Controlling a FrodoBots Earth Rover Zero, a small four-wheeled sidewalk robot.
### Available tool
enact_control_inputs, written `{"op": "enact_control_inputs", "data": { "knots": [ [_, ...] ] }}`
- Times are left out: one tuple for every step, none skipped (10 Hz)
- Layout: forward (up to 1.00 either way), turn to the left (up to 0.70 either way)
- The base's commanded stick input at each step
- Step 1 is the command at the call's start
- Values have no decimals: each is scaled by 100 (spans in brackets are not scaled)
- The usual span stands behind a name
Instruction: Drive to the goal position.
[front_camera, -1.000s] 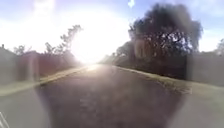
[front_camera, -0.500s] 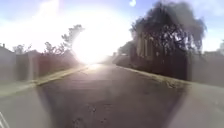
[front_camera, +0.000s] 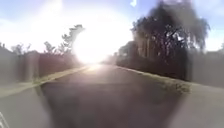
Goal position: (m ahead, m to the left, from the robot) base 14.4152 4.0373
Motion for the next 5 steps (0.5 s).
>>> {"op": "enact_control_inputs", "data": {
  "knots": [
    [100,0],
    [100,0],
    [100,0],
    [100,0],
    [100,0]
  ]
}}
